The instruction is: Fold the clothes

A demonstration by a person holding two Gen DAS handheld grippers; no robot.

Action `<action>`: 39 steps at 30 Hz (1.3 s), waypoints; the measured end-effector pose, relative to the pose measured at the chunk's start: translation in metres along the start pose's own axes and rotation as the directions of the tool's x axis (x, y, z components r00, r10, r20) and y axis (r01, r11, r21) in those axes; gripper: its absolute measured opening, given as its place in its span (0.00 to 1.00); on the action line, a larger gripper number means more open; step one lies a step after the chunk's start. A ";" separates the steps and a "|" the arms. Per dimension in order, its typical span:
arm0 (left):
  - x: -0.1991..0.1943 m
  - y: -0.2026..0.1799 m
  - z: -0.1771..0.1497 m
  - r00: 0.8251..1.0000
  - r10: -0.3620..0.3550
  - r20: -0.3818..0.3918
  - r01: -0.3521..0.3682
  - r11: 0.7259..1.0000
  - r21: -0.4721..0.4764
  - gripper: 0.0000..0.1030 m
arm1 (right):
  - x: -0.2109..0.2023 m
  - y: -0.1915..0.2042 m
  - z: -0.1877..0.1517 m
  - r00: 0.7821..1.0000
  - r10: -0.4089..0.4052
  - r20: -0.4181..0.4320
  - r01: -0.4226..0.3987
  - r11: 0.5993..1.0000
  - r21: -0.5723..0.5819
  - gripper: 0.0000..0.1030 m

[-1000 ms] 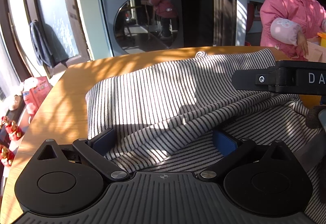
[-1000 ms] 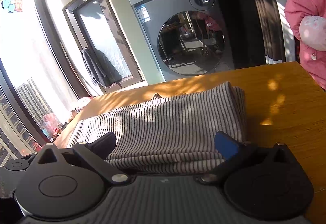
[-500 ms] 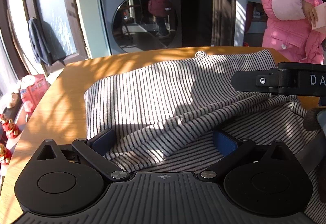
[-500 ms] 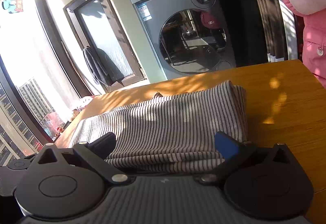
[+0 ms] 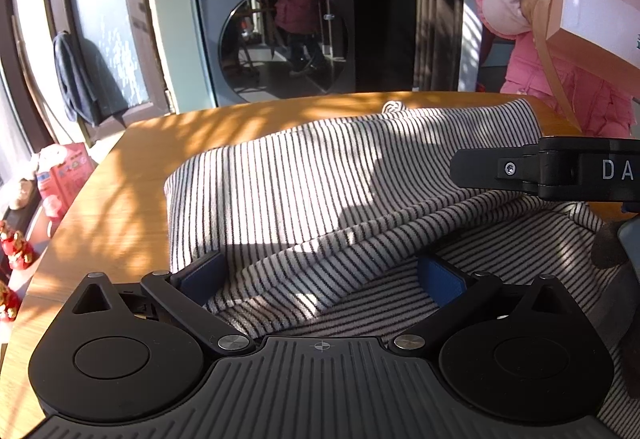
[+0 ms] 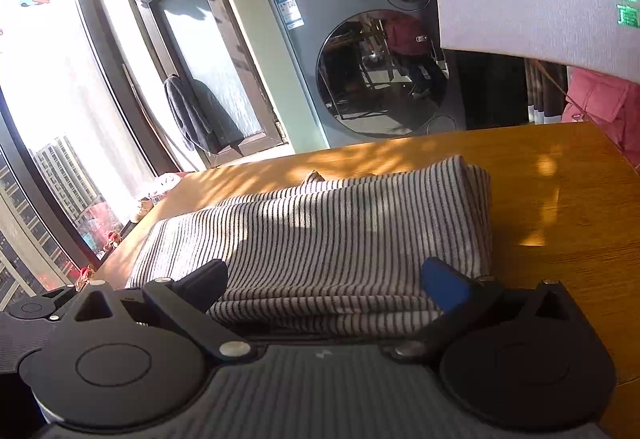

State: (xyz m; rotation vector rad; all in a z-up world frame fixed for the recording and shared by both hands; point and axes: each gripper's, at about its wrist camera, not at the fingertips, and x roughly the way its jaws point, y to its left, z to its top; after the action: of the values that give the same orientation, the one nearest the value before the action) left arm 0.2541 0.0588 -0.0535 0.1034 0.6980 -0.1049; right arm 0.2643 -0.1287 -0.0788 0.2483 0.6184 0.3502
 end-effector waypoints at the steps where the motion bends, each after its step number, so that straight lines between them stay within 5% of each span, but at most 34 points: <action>1: -0.001 0.001 -0.001 1.000 -0.002 0.000 0.002 1.000 -0.004 1.00 | 0.001 0.002 0.000 1.000 -0.001 -0.010 0.001 1.000 -0.016 1.00; 13: -0.028 0.039 -0.021 0.999 -0.042 0.022 0.043 0.997 -0.062 1.00 | 0.004 0.048 -0.009 0.999 0.009 -0.047 -0.017 0.987 -0.159 0.96; 16: -0.038 0.051 -0.026 0.998 -0.054 0.038 0.058 0.993 -0.104 1.00 | 0.002 0.067 -0.007 0.997 0.039 -0.062 -0.052 0.971 -0.234 0.74; 17: -0.042 0.055 -0.028 0.997 -0.064 0.046 0.069 0.990 -0.121 1.00 | -0.002 0.072 -0.004 0.995 0.064 -0.070 -0.080 0.964 -0.252 0.48; 18: -0.045 0.058 -0.029 0.996 -0.073 0.052 0.079 0.988 -0.129 1.00 | -0.006 0.077 0.000 0.993 0.089 -0.078 -0.107 0.957 -0.269 0.32; 22: -0.059 0.069 -0.030 0.990 -0.115 0.079 0.127 0.979 -0.160 1.00 | -0.011 0.101 0.032 0.999 0.044 0.010 -0.038 0.930 -0.366 0.32; 27: -0.064 0.083 -0.020 0.988 -0.141 0.061 0.152 0.958 -0.241 1.00 | 0.056 0.109 0.065 0.996 -0.044 -0.080 0.016 0.943 -0.331 0.32; 34: -0.080 0.094 -0.016 0.997 -0.048 0.060 0.060 0.974 -0.219 1.00 | 0.106 0.100 0.043 0.985 -0.066 -0.158 0.006 0.935 -0.356 0.30; 36: -0.082 0.096 -0.016 0.997 -0.039 0.064 0.052 0.975 -0.216 1.00 | 0.104 0.106 0.044 0.986 -0.060 -0.158 0.000 0.936 -0.351 0.08; 39: -0.089 0.098 -0.015 0.996 -0.041 0.082 0.058 0.973 -0.222 1.00 | 0.090 0.117 0.050 0.991 -0.039 -0.128 -0.011 0.930 -0.367 0.05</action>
State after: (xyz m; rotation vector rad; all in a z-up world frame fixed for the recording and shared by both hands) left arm 0.1902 0.1633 -0.0016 -0.1340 0.6314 -0.0766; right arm 0.3344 0.0066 -0.0477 -0.1408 0.6728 0.4643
